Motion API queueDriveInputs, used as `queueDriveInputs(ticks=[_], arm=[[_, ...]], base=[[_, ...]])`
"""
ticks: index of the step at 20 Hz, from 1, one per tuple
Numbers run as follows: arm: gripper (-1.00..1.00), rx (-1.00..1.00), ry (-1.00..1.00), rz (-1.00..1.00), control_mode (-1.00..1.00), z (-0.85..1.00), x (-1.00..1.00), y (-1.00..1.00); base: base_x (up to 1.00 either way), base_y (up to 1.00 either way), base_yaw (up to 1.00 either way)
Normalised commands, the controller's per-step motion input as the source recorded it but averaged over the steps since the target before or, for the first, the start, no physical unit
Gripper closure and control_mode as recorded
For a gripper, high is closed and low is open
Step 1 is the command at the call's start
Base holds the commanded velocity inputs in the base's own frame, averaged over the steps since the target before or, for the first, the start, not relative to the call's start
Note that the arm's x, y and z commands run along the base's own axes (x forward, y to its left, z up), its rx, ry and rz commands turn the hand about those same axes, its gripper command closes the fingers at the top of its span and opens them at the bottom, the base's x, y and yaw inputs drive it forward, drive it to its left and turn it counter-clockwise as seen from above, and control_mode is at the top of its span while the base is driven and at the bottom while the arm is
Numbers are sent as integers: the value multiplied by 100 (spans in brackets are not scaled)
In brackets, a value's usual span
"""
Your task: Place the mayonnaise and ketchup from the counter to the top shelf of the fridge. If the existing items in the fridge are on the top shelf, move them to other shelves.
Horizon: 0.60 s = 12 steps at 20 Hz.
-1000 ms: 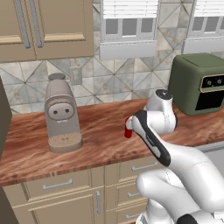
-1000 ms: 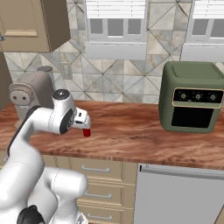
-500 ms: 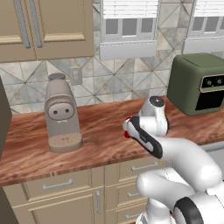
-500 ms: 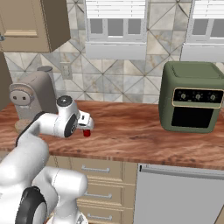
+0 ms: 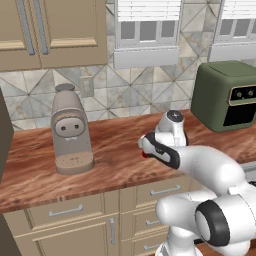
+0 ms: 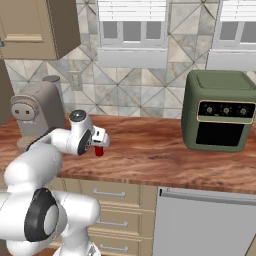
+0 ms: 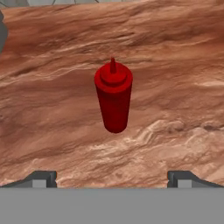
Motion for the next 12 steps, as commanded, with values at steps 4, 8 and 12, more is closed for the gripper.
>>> queueDriveInputs(ticks=[4,8,12], arm=[[-100,0,0,0,-100,-14,24,0],[-100,0,-1,0,-100,-31,18,0],[-100,-1,-5,0,-100,-23,21,0]], base=[[0,0,0],[0,0,0],[0,0,0]])
